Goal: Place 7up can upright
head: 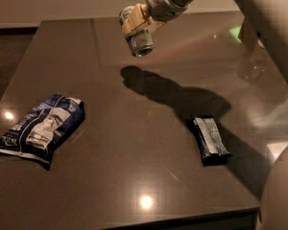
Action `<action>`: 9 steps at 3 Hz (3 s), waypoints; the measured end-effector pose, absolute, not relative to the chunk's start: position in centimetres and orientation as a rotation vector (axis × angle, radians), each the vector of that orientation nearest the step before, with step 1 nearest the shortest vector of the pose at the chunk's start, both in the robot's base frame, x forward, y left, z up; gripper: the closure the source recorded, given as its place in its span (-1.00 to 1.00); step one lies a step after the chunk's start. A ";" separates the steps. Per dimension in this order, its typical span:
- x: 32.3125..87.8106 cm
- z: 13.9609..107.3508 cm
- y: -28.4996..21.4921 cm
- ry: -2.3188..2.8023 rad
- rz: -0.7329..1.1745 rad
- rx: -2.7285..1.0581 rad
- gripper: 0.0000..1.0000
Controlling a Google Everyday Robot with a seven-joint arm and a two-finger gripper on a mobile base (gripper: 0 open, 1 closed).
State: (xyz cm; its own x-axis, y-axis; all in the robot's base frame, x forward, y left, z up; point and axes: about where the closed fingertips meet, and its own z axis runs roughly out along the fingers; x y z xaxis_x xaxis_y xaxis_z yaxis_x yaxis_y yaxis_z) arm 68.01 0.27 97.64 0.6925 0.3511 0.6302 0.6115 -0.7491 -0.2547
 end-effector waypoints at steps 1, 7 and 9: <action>67.7 97.3 0.5 -0.735 -0.802 -2.426 1.00; 67.4 94.5 2.3 -1.041 -1.341 -2.097 1.00; 67.9 92.3 2.8 -0.894 -1.414 -1.970 1.00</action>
Offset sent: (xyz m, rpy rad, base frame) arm -0.0211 -0.0003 -0.0105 0.2073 -0.2454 0.0834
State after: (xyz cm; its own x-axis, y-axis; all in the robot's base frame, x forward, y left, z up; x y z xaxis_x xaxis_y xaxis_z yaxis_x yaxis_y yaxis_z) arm 67.91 2.78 92.26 0.2251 0.1983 0.9539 0.7766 -0.6277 -0.0528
